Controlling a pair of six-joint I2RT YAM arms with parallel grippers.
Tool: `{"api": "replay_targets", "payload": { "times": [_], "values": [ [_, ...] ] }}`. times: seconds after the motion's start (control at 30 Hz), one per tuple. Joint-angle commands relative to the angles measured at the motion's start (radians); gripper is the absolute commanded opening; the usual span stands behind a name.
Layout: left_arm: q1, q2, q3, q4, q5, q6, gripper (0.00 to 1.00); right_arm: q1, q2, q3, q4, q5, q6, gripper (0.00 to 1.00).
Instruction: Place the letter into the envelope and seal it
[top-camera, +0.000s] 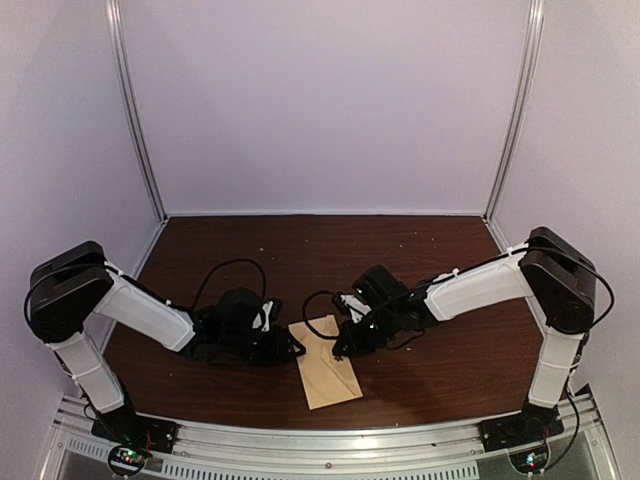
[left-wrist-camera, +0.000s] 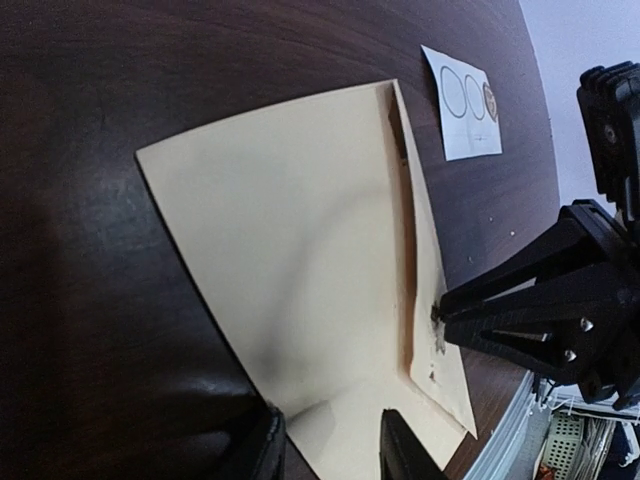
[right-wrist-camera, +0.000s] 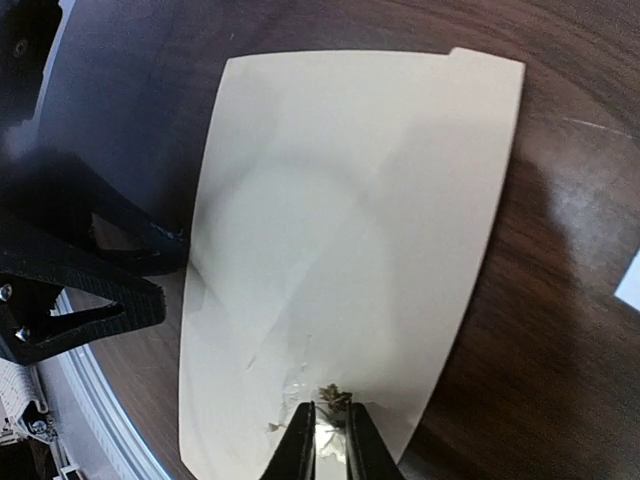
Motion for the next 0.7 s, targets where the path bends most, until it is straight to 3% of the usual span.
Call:
{"api": "replay_targets", "payload": {
  "times": [0.0, 0.43, 0.67],
  "values": [
    [0.011, 0.030, 0.013, -0.009, 0.008, 0.029, 0.34, 0.030, 0.038, 0.037, 0.058, -0.030, 0.033, 0.12],
    [0.013, 0.014, -0.004, 0.007, -0.004, 0.030, 0.34, 0.048, 0.086, -0.026, 0.098, -0.030, 0.069, 0.12],
    [0.022, -0.039, 0.058, -0.067, -0.042, 0.100, 0.35, 0.046, -0.003, 0.003, 0.071, -0.016, 0.037, 0.13]
  ]
}}
